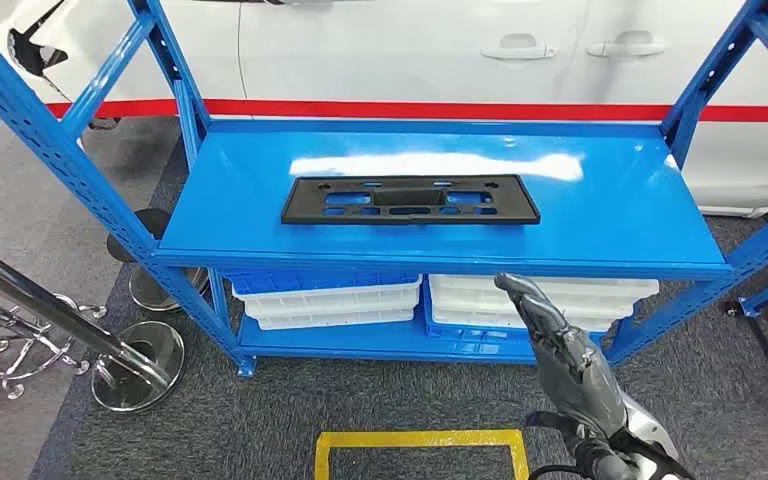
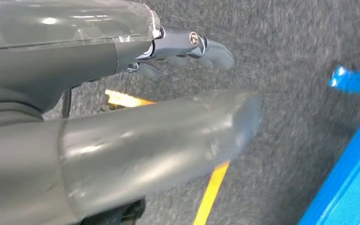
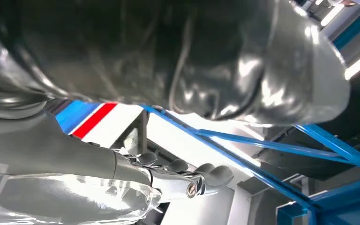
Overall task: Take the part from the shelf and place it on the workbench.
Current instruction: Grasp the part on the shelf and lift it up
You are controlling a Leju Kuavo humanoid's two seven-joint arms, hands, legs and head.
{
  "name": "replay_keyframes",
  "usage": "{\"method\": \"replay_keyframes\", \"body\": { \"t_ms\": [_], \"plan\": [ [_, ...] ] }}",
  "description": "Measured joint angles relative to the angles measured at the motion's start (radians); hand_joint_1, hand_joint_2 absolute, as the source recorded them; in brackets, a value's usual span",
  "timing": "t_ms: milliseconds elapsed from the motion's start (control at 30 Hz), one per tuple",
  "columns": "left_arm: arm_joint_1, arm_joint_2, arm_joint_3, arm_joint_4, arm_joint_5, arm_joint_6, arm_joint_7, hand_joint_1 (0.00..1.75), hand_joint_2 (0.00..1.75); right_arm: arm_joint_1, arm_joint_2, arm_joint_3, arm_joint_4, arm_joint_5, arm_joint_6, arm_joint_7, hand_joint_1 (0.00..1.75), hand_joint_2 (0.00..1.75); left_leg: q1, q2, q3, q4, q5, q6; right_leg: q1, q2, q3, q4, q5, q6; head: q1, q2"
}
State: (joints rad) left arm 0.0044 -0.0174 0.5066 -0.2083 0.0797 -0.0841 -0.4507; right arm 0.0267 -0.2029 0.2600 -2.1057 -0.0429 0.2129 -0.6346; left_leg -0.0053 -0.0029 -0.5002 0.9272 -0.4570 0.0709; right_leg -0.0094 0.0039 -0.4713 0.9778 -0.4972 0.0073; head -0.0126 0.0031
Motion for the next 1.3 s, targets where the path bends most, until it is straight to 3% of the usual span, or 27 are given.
{"method": "replay_keyframes", "body": {
  "t_ms": [67,100,167,200,233,267,333,367,433,533,600,667,733,767,800,867,900,933,967,1033,1100,1200,1233,1267,1300],
  "plan": [
    [-0.001,0.0,0.0,0.0,-0.002,0.0,-0.001,0.0,0.0,0.0,0.0,-0.003,-0.001,0.0,0.0,0.0,0.0,0.0,0.002,0.0,0.01,-0.003,-0.002,0.0,0.001,0.0,-0.022,0.041,-0.021,0.002,0.0,0.0],
    [-0.001,-0.001,0.0,0.0,-0.004,-0.001,-0.001,0.0,0.0,0.0,0.0,-0.007,-0.001,0.001,0.0,0.0,0.0,0.0,0.003,0.0,0.02,-0.006,-0.005,-0.001,-0.001,0.0,-0.053,0.095,-0.046,0.005,0.0,0.0],
    [-0.002,-0.002,0.001,0.0,-0.009,-0.001,-0.002,0.0,0.0,0.004,0.0,-0.013,-0.002,0.001,0.0,0.0,0.0,0.0,0.003,0.0,0.035,-0.007,-0.016,0.0,-0.003,0.001,-0.145,0.23,-0.097,0.013,0.0,0.0],
    [-0.001,-0.002,0.002,0.0,-0.01,-0.001,-0.002,0.0,0.0,0.007,0.0,-0.015,-0.002,0.001,0.0,0.0,0.0,0.0,0.003,0.0,0.044,-0.008,-0.023,-0.002,-0.004,0.0,-0.182,0.272,-0.103,0.017,0.0,0.0],
    [-0.001,-0.002,0.003,0.0,-0.011,-0.001,-0.002,0.0,0.0,0.009,0.0,-0.016,-0.002,0.001,0.0,0.0,0.0,0.0,0.005,-0.001,0.057,-0.01,-0.031,-0.004,-0.005,0.0,-0.202,0.279,-0.089,0.021,0.0,0.0],
    [-0.001,-0.003,0.005,0.0,-0.012,-0.001,-0.002,0.0,0.0,0.01,0.0,-0.018,-0.002,0.001,0.0,0.0,0.0,0.0,0.008,-0.002,0.071,-0.011,-0.041,-0.008,-0.007,0.0,-0.201,0.243,-0.053,0.024,0.0,0.0],
    [-0.002,-0.005,0.008,0.0,-0.014,-0.003,-0.003,0.0,0.0,0.012,0.0,-0.023,-0.002,0.001,0.0,0.0,0.0,0.0,0.013,-0.003,0.099,-0.013,-0.062,-0.019,-0.012,-0.003,-0.163,0.105,0.048,0.028,0.0,0.0],
    [-0.003,-0.006,0.009,0.0,-0.015,-0.005,-0.004,0.0,0.0,0.013,0.0,-0.026,-0.002,0.001,0.001,0.0,0.0,0.0,0.013,-0.005,0.109,-0.016,-0.073,-0.025,-0.013,-0.005,-0.146,0.048,0.072,0.025,0.0,0.0],
    [-0.005,-0.006,0.013,0.0,-0.017,-0.007,-0.006,0.0,0.0,0.015,0.0,-0.031,-0.002,0.0,0.002,0.0,0.0,0.0,0.011,-0.005,0.124,-0.022,-0.086,-0.039,-0.013,-0.005,-0.132,-0.001,0.081,0.013,0.0,0.0],
    [-0.005,-0.007,0.015,0.0,-0.021,-0.01,-0.008,0.0,0.0,0.017,0.0,-0.038,-0.005,0.0,0.005,-0.001,0.0,0.0,0.01,-0.003,0.136,-0.001,-0.094,-0.055,-0.015,0.002,-0.114,-0.002,0.077,-0.012,0.0,0.0],
    [-0.009,-0.007,0.016,0.0,-0.025,-0.011,-0.009,0.0,0.0,0.018,0.0,-0.04,-0.006,-0.001,0.006,-0.001,0.0,0.0,0.012,-0.001,0.089,0.087,-0.131,-0.063,-0.014,0.002,-0.098,-0.001,0.069,-0.023,0.0,0.0],
    [-0.01,-0.007,0.016,0.0,-0.029,-0.013,-0.009,0.0,0.0,0.018,0.0,-0.043,-0.006,-0.001,0.006,-0.001,0.0,0.0,0.013,-0.001,-0.007,0.233,-0.192,-0.07,-0.009,0.002,-0.09,0.0,0.057,-0.028,0.0,0.0],
    [-0.007,-0.008,0.016,0.0,-0.03,-0.014,-0.009,0.0,0.0,0.019,0.0,-0.046,-0.006,-0.001,0.009,-0.001,0.0,0.0,0.012,0.0,-0.08,0.31,-0.22,-0.066,-0.004,0.004,-0.076,0.0,0.044,-0.03,0.0,0.0],
    [-0.005,-0.008,0.016,0.0,-0.031,-0.015,-0.009,0.0,0.0,0.019,0.0,-0.047,-0.006,-0.001,0.012,-0.001,0.0,0.0,0.01,-0.001,-0.092,0.295,-0.202,-0.058,0.0,0.006,-0.064,-0.001,0.036,-0.031,0.0,0.0],
    [-0.004,-0.008,0.016,0.0,-0.032,-0.015,-0.009,0.0,0.0,0.019,0.0,-0.047,-0.006,-0.001,0.014,-0.001,0.0,0.0,0.005,-0.001,-0.088,0.245,-0.159,-0.045,0.005,0.006,-0.048,-0.004,0.027,-0.032,0.0,0.0],
    [-0.003,-0.006,0.017,0.0,-0.035,-0.017,-0.009,0.0,0.0,0.019,0.0,-0.048,-0.006,-0.002,0.018,-0.001,0.0,0.0,-0.014,-0.006,-0.062,0.111,-0.045,-0.005,0.013,0.006,-0.018,-0.015,0.012,-0.033,0.001,0.0],
    [-0.003,-0.003,0.017,0.0,-0.037,-0.018,-0.01,0.0,0.0,0.019,0.0,-0.049,-0.006,-0.002,0.018,-0.001,0.0,0.0,-0.025,-0.011,-0.052,0.062,-0.005,0.014,0.014,0.007,-0.008,-0.02,0.006,-0.032,0.001,0.0],
    [-0.002,-0.001,0.017,0.0,-0.039,-0.018,-0.01,0.0,0.0,0.019,0.0,-0.05,-0.006,-0.002,0.018,-0.001,0.0,0.0,-0.033,-0.015,-0.047,0.035,0.016,0.027,0.014,0.009,0.0,-0.024,0.004,-0.03,0.001,0.0],
    [-0.002,0.0,0.018,0.0,-0.04,-0.019,-0.011,0.0,0.0,0.019,0.0,-0.052,-0.006,-0.002,0.018,-0.002,0.0,0.0,-0.036,-0.02,-0.043,0.023,0.02,0.033,0.015,0.011,0.005,-0.022,0.005,-0.026,0.002,0.0],
    [-0.002,0.0,0.018,0.0,-0.04,-0.019,-0.012,0.0,0.0,0.02,0.0,-0.056,-0.008,-0.002,0.019,-0.002,0.0,0.0,-0.031,-0.017,-0.022,0.002,0.025,0.033,0.014,0.012,0.007,-0.008,0.002,-0.019,0.001,0.0],
    [-0.005,0.0,0.018,0.0,-0.04,-0.019,-0.012,0.0,0.0,0.018,-0.001,-0.061,-0.009,-0.001,0.018,-0.003,0.0,0.0,-0.024,-0.014,0.0,-0.009,0.026,0.028,0.013,0.01,-0.021,0.054,-0.032,-0.01,0.001,0.0],
    [-0.006,-0.002,0.018,0.0,-0.044,-0.019,-0.013,0.0,0.0,0.025,-0.002,-0.066,-0.008,0.0,0.018,0.01,0.0,0.0,-0.022,-0.012,0.011,-0.006,0.013,0.023,0.003,0.007,-0.137,0.239,-0.113,0.005,0.001,0.0],
    [-0.005,-0.004,0.018,0.0,-0.046,-0.019,-0.013,0.0,0.0,0.03,-0.004,-0.067,-0.006,0.001,0.018,0.021,0.0,0.0,-0.021,-0.013,0.017,-0.005,0.006,0.02,0.0,0.006,-0.168,0.27,-0.117,0.01,0.001,0.0],
    [-0.005,-0.005,0.018,0.0,-0.049,-0.019,-0.013,0.0,0.0,0.034,-0.007,-0.068,-0.003,0.002,0.018,0.033,0.0,0.0,-0.02,-0.013,0.025,-0.003,-0.003,0.017,-0.002,0.005,-0.18,0.263,-0.098,0.014,0.001,0.0],
    [-0.004,-0.006,0.018,0.0,-0.051,-0.019,-0.013,0.0,0.0,0.037,-0.011,-0.068,0.001,0.004,0.019,0.048,0.0,0.0,-0.019,-0.014,0.036,-0.002,-0.012,0.013,-0.004,0.003,-0.174,0.219,-0.057,0.016,0.001,0.0]
  ]
}}
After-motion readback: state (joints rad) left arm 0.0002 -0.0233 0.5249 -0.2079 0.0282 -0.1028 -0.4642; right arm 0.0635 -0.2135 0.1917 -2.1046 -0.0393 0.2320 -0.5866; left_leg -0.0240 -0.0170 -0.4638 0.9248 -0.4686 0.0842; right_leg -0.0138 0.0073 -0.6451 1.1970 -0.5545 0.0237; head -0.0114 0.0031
